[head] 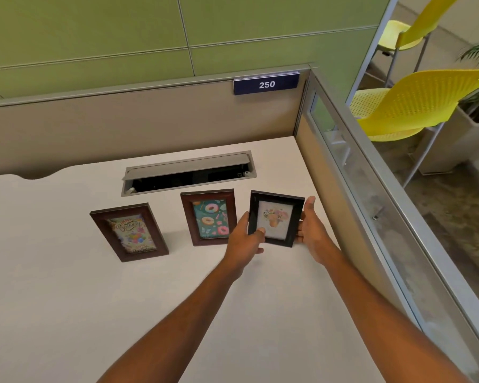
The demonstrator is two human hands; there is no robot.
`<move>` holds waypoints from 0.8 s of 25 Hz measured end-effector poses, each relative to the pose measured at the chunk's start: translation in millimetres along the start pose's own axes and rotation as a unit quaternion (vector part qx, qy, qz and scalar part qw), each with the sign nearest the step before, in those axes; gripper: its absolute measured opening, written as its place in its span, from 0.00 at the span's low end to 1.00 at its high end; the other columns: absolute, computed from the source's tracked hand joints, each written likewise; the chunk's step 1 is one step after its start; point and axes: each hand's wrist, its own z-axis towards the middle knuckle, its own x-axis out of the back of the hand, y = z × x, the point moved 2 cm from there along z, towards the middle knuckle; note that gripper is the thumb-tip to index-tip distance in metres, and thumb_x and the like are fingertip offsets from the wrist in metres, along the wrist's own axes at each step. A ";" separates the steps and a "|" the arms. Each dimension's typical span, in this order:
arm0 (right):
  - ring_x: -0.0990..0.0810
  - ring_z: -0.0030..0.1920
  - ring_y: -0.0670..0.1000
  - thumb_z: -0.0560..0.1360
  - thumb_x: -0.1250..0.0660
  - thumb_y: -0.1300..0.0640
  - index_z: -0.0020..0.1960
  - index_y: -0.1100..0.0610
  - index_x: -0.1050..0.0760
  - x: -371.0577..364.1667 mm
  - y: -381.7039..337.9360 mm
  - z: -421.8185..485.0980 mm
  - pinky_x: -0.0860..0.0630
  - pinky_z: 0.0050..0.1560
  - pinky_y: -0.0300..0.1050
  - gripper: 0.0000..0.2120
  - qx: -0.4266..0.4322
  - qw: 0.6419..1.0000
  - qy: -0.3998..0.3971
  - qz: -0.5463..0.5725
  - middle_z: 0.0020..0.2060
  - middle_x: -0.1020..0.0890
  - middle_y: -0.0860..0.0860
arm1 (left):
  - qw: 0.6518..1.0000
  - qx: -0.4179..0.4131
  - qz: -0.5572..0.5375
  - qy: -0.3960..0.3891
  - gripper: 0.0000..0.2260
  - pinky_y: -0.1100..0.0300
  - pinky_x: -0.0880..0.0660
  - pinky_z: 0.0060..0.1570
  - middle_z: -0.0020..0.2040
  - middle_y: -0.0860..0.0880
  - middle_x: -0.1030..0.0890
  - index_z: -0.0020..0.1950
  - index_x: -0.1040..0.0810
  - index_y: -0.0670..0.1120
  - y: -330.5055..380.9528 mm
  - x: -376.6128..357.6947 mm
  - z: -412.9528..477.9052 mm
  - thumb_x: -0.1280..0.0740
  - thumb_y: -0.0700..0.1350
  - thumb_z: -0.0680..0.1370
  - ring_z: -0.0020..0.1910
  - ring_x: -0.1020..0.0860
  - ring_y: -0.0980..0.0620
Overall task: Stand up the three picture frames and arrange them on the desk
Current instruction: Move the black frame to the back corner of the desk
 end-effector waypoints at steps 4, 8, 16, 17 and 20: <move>0.15 0.65 0.57 0.78 0.58 0.21 0.64 0.37 0.20 -2.8 -1.6 6.8 0.23 0.71 0.61 0.36 0.008 1.000 -0.023 0.013 0.62 0.13 0.49 | 1.000 -0.002 0.006 0.014 0.24 0.59 0.15 0.46 0.56 0.70 0.21 0.77 0.32 0.63 -4.9 -1.4 8.1 0.32 0.44 0.85 0.60 0.14 0.50; 0.22 0.74 0.59 0.76 0.55 0.19 0.66 0.35 0.22 -7.4 -8.9 8.4 0.31 0.80 0.66 0.35 0.007 0.999 -0.023 0.042 0.73 0.18 0.52 | 1.000 -0.003 0.004 0.016 0.23 0.58 0.16 0.47 0.61 0.64 0.20 0.75 0.31 0.65 -2.2 -1.7 10.9 0.32 0.43 0.85 0.60 0.14 0.50; 0.38 0.86 0.55 0.68 0.52 0.15 0.87 0.43 0.42 2.0 -38.7 25.7 0.46 0.87 0.61 0.55 0.031 0.997 -0.018 0.062 0.85 0.33 0.51 | 1.000 -0.012 0.015 -0.010 0.31 0.56 0.15 0.50 0.65 0.61 0.22 0.82 0.36 0.65 26.7 -11.7 27.2 0.31 0.43 0.84 0.57 0.13 0.51; 0.39 0.86 0.55 0.68 0.52 0.15 0.87 0.43 0.43 4.5 -45.2 30.9 0.47 0.87 0.60 0.55 0.035 0.997 -0.016 0.067 0.85 0.34 0.51 | 0.999 -0.018 0.020 -0.019 0.30 0.56 0.15 0.50 0.61 0.63 0.20 0.79 0.34 0.67 35.6 -12.6 32.7 0.31 0.42 0.83 0.57 0.13 0.52; 0.39 0.86 0.55 0.76 0.57 0.18 0.88 0.43 0.44 11.0 -68.7 50.0 0.48 0.87 0.62 0.47 0.059 0.995 -0.011 0.082 0.85 0.34 0.52 | 0.998 -0.032 0.044 -0.034 0.32 0.54 0.14 0.52 0.55 0.69 0.22 0.71 0.31 0.67 66.2 -18.8 53.9 0.31 0.34 0.79 0.61 0.17 0.51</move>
